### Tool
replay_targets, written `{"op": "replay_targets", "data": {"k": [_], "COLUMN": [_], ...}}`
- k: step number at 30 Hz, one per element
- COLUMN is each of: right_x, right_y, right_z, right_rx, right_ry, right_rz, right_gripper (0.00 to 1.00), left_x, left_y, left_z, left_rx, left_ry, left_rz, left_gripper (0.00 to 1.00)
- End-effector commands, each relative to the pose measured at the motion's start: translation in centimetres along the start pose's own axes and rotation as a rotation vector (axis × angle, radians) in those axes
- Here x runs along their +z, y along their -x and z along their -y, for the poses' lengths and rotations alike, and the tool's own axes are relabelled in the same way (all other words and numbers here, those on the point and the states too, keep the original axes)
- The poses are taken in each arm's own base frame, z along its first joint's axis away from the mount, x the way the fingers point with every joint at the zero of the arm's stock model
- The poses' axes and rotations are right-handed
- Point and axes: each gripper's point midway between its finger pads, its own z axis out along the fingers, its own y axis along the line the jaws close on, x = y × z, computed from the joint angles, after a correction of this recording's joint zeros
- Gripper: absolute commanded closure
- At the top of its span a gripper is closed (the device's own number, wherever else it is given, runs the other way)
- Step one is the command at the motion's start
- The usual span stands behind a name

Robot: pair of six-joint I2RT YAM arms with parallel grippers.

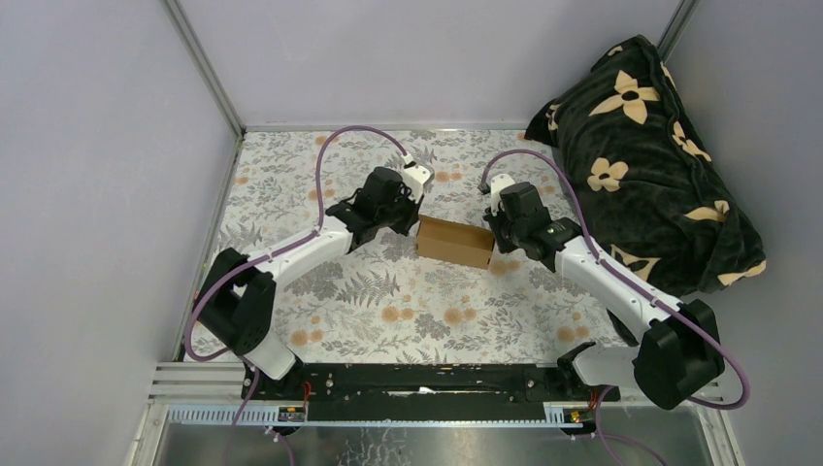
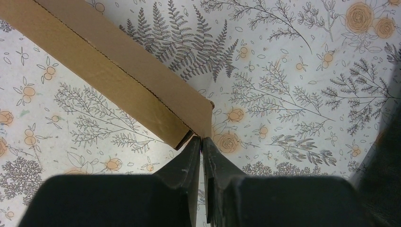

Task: Fold the paper box
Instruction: Close the paper box at the center of the board.

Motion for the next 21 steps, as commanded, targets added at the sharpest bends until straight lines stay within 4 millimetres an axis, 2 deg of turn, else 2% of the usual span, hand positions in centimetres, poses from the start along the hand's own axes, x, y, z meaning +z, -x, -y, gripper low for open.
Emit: {"op": "replay_targets", "data": {"k": [1,21], "right_x": [-0.3,-0.1], "right_y": [2.3,3.0], "right_z": [0.2,-0.5], "right_rx": [0.017,0.063], "right_ry": [0.001,0.029], "right_rz": [0.064,0.019], "right_gripper": [0.88,0.94], "left_x": [0.4,0.5], "left_y": [1.7,1.7], "left_z": [0.7,2.5], "left_rx": [0.009,-0.004], "left_ry": [-0.020,-0.041], "left_rz": [0.023,-0.024], "left_gripper": [0.80,0.81]}}
